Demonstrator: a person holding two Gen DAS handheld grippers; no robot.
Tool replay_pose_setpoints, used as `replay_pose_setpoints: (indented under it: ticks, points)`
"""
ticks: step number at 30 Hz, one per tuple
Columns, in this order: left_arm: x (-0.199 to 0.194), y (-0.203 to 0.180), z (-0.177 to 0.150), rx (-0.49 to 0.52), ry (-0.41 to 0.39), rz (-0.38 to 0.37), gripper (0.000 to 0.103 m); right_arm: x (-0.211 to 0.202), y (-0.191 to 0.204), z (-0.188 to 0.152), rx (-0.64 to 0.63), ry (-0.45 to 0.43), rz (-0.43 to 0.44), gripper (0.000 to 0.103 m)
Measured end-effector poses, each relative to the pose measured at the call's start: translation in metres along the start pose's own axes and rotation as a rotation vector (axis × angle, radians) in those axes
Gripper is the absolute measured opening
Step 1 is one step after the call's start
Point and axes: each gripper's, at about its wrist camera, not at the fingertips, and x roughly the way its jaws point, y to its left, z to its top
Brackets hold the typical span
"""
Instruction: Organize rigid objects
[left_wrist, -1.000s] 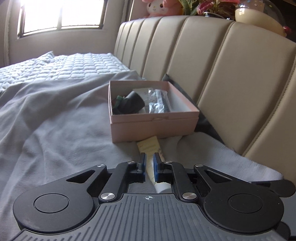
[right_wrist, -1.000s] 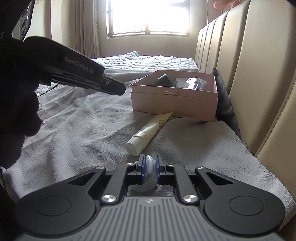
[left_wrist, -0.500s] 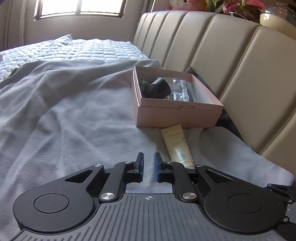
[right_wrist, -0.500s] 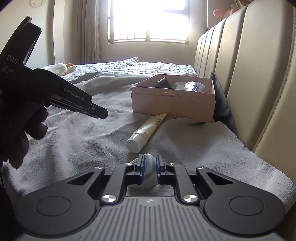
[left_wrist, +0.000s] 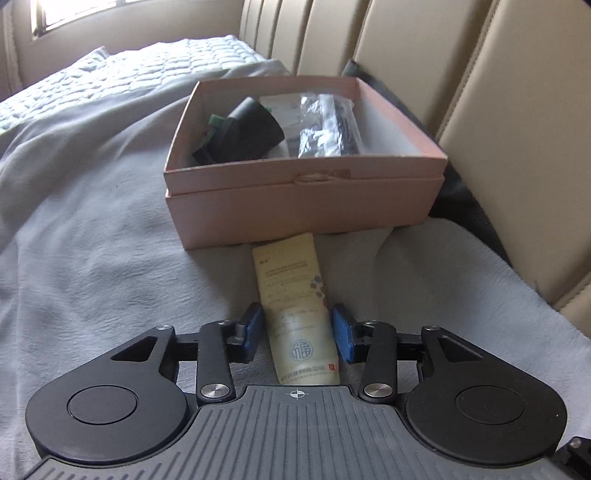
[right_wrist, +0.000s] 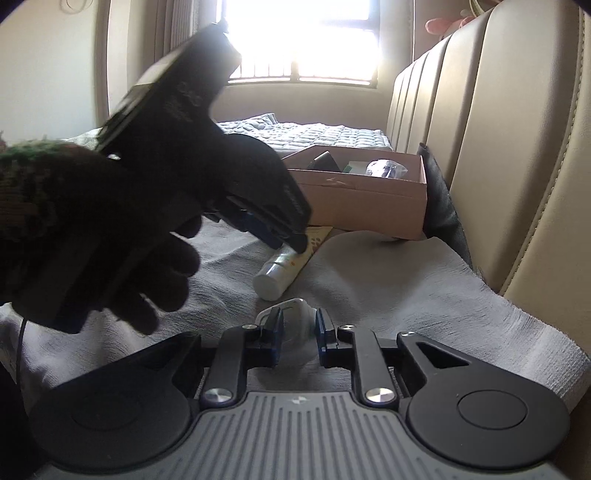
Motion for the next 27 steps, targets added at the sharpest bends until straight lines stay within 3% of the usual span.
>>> replay_pose_setpoints:
  ticks: [4,12,21,27]
  points:
    - [0.005,-0.002,-0.002,0.011,-0.006,0.015,0.048,-0.002,-0.002,-0.003,-0.001,-0.003,-0.006,0.035]
    - [0.005,0.007,-0.007,0.005,-0.009,-0.040,0.047,0.008,0.001,-0.003,0.008,0.040,0.024,0.047]
    - [-0.008,0.016,-0.024,0.034,-0.060,-0.101,0.042,0.025,0.006,-0.005,0.014,0.063,0.017,0.047]
    - [-0.016,0.013,-0.025,0.058,-0.069,-0.117,0.042,0.029,0.009,-0.002,-0.026,0.073,0.017,0.039]
